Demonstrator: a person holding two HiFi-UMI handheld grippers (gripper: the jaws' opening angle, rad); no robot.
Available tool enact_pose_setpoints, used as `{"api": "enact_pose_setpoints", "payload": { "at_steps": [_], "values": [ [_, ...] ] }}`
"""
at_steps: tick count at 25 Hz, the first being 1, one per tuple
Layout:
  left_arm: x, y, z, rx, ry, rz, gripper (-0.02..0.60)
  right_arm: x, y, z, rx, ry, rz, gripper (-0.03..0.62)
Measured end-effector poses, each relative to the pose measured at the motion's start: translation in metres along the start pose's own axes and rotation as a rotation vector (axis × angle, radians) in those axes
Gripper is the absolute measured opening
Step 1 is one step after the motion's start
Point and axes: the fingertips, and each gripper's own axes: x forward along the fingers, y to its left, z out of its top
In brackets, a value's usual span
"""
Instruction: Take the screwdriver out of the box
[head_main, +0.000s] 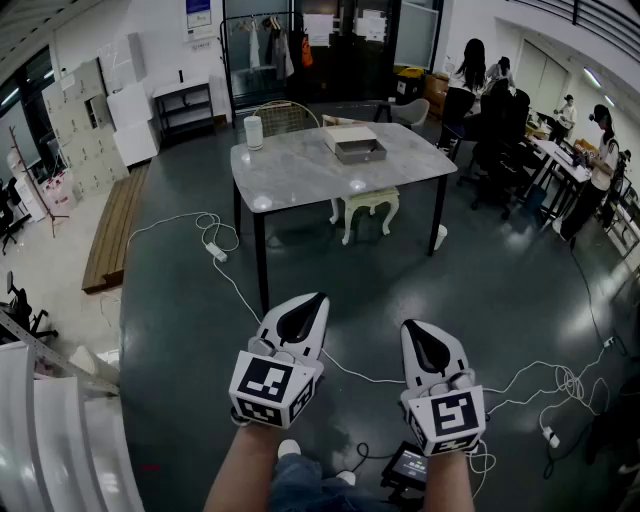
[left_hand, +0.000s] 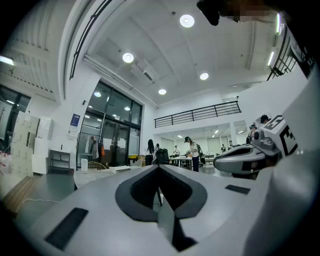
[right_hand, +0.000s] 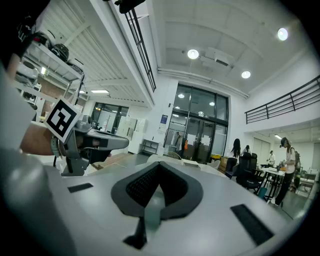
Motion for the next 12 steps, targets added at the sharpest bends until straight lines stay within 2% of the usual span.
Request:
{"api": "enact_pose_setpoints", "payload": {
  "at_steps": [7,12],
  "values": [
    [0.0,-0.048,0.004,0.003,-0.021,0.035,0.014,-0.034,-0.03,-0.007,0.019,-0.022,0.043,0.025],
    [0.005,-0.061,0.01,0.001,-0.025,0.05,0.013,-0.04,-0.041,-0.006,0.021,-0.052,0.063,0.025]
  ]
}}
